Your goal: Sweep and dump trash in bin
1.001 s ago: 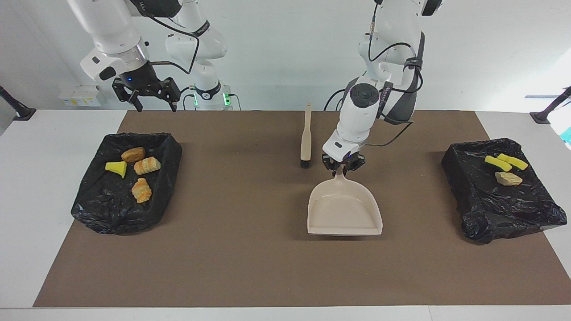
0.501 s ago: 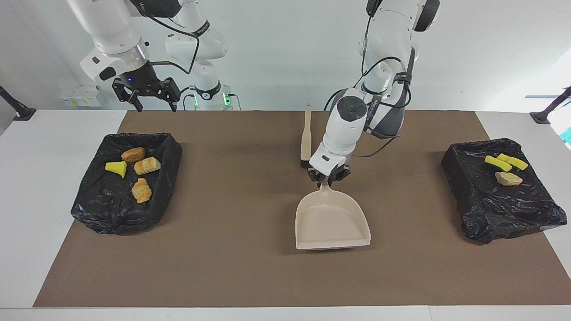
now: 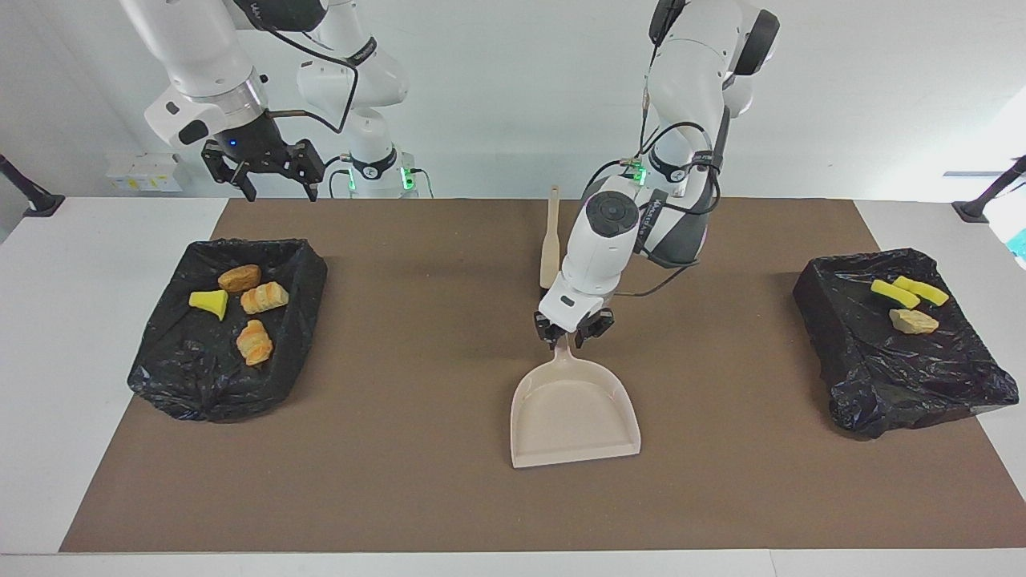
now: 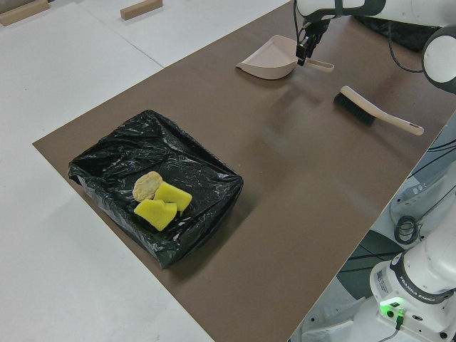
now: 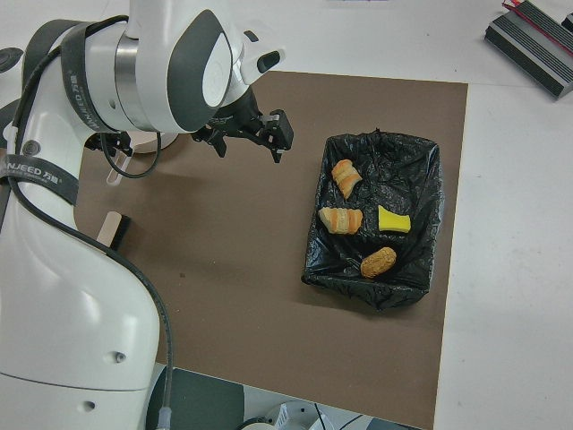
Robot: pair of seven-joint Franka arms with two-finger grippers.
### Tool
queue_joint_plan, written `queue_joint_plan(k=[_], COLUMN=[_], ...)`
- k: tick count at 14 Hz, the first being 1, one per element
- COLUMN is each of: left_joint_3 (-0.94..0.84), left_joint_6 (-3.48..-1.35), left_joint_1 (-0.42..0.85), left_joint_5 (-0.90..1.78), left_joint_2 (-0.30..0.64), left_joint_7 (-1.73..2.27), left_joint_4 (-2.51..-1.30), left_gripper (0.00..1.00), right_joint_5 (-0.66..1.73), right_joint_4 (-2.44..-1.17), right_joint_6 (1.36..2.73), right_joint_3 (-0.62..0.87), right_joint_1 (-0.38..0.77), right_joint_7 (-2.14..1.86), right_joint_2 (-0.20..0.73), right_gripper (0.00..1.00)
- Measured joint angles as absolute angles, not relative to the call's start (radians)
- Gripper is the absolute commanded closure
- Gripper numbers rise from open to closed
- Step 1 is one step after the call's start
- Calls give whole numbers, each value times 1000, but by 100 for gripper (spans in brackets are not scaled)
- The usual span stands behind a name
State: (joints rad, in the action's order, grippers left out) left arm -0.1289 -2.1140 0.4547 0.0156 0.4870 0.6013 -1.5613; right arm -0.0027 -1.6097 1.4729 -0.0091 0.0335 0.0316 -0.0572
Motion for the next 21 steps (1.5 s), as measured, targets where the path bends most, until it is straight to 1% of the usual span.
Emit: queue_joint_plan(k=[1,3,8,10,13,15,21], left_joint_3=[-128,-125,-104,-101,-95,-91,-82], left_joint_6=[-2114,-2114,-2110,-2100,-2070,-1994,-1794], left_joint_1=[454,454,446,420,380,346,162], left_joint_5=[16,16,16,14,-21,-31,-35], left_joint_2=[487,487,480,446,329,239,25], left_joint_7=[601,601,602,601,597,548,261], left_joint_4=[-1561,-1561,-1558,-1583,-1669,-1706,-1717], left_gripper=[21,0,0,0,0,0,0], right_joint_5=[-3,-3,-3,-3,-3,-3,-3], right_joint_4=[-1610,-1610,-1610,-1610,-1610,-1610,-1610], right_joint_6=[1473,1473,1473,1473,1473,1473,1473], right_joint_3=[-9,-9,-9,-9,-9,-9,-9], right_joint_1=[33,33,33,33,33,33,33], right_joint_7=[32,32,32,32,32,32,32], right_joint_2=[-57,-57,-57,-57,-57,-57,-57], right_gripper=[0,0,0,0,0,0,0])
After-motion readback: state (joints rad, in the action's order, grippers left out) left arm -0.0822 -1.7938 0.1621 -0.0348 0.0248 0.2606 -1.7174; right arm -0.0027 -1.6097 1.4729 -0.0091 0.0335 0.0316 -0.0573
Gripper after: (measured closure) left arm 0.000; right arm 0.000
